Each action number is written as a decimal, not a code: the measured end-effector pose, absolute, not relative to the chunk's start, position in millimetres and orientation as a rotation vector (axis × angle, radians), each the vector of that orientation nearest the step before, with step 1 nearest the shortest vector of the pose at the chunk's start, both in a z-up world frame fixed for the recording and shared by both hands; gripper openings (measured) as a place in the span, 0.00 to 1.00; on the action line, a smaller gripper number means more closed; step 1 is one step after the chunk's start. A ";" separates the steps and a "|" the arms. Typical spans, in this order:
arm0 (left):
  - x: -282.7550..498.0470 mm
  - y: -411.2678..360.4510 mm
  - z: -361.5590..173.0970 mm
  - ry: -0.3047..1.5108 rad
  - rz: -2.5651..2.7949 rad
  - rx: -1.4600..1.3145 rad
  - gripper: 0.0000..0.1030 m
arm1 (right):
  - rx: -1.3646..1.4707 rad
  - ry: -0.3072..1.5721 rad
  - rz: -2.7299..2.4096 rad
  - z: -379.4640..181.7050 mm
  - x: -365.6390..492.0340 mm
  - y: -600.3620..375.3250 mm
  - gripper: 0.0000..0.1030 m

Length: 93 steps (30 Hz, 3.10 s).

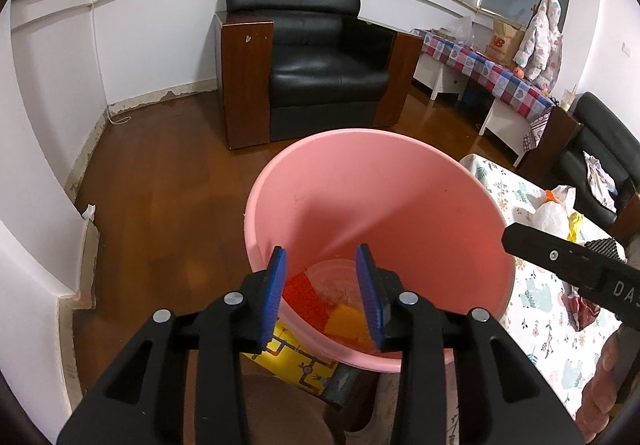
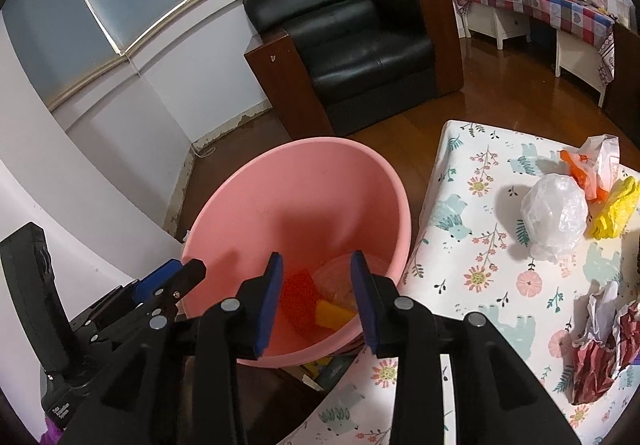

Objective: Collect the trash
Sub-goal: 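Carry both foam nets to the pink bucket and release them inside, then move both tools back over the table toward the crumpled red paper, then grasp the crumpled red paper with the left tool while the right tool grasps the purple glove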

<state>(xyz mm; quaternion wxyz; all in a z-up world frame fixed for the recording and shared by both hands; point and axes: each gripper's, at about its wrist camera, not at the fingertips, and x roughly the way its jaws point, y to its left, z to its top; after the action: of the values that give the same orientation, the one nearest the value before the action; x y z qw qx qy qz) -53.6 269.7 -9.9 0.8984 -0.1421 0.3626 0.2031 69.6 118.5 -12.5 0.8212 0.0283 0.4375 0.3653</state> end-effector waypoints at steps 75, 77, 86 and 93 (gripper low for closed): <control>37.6 -20.8 -43.0 0.857 -0.261 0.046 0.35 | 0.267 0.821 0.275 -44.6 29.9 -193.2 0.40; 39.0 -22.8 -47.5 0.855 -0.241 0.076 0.35 | 0.274 0.828 0.279 -46.3 31.6 -192.6 0.40; 37.8 14.1 -43.3 0.876 -0.237 -0.078 0.17 | 0.304 0.841 0.327 -44.1 43.4 -181.7 0.40; 23.4 38.5 -28.6 0.846 -0.210 -0.143 0.16 | 0.319 0.863 0.349 -46.3 62.1 -163.7 0.40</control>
<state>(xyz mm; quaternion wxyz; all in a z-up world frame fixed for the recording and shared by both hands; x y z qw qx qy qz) 23.4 38.5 -28.6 0.9040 -0.0690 0.4094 -0.1018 62.1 -163.7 -46.3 0.8814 0.1531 0.4143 0.1677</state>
